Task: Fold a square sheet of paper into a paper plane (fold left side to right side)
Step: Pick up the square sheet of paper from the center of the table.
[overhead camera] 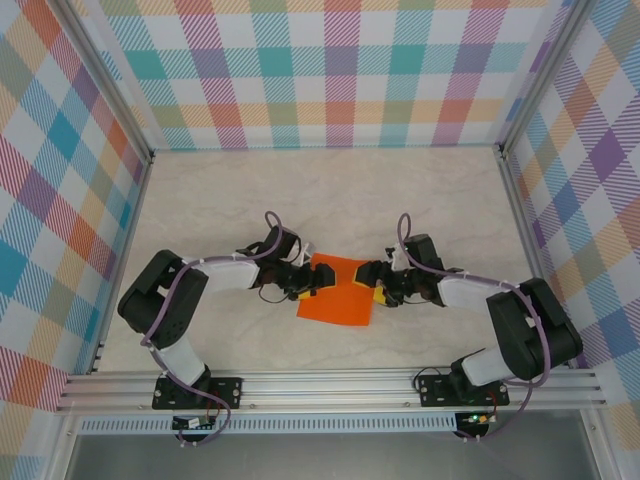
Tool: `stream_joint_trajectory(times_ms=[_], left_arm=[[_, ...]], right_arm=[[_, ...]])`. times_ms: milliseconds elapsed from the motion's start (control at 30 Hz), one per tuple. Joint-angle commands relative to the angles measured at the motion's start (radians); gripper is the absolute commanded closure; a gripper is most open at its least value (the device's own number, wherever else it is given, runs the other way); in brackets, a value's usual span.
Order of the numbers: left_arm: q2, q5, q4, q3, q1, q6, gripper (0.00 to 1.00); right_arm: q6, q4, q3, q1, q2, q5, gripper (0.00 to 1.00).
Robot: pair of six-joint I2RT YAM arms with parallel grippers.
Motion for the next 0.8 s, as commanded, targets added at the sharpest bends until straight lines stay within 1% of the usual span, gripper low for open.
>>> stream_joint_trajectory(times_ms=[0, 67, 100, 133, 167, 267, 367, 433, 567, 700, 767], left_arm=[[0.023, -0.007, -0.011, 0.018, -0.013, 0.003, 0.19], [0.021, -0.006, -0.009, 0.019, -0.012, 0.004, 0.20], [0.019, -0.005, -0.006, 0.016, -0.013, 0.005, 0.20], [0.011, -0.004, -0.005, 0.017, -0.013, 0.004, 0.20], [0.003, -0.005, -0.002, 0.015, -0.012, 0.003, 0.20], [-0.045, -0.023, -0.026, 0.019, -0.007, 0.019, 0.19], [-0.117, -0.050, -0.082, 0.027, 0.017, 0.042, 0.16], [-0.181, -0.070, -0.119, 0.029, 0.045, 0.056, 0.14], [-0.339, -0.105, -0.197, 0.026, 0.134, 0.085, 0.06], [-0.491, -0.102, -0.257, 0.048, 0.223, 0.123, 0.00], [-0.553, -0.069, -0.293, 0.068, 0.265, 0.138, 0.00]], right_arm=[[0.038, 0.045, -0.023, 0.031, -0.009, 0.030, 0.24], [0.034, 0.055, -0.014, 0.044, 0.005, 0.039, 0.26], [0.032, 0.057, -0.003, 0.045, 0.017, 0.040, 0.28], [0.026, 0.051, 0.011, 0.045, 0.028, 0.046, 0.33], [0.023, 0.042, 0.021, 0.045, 0.036, 0.054, 0.41], [0.007, 0.002, 0.049, 0.045, 0.051, 0.093, 0.62], [-0.039, -0.068, 0.081, 0.045, 0.051, 0.132, 0.88], [-0.095, -0.116, 0.107, 0.045, 0.029, 0.154, 1.00], [-0.277, -0.221, 0.162, 0.039, -0.065, 0.200, 1.00], [-0.474, -0.326, 0.255, 0.010, -0.192, 0.133, 1.00], [-0.596, -0.419, 0.343, 0.005, -0.263, 0.094, 1.00]])
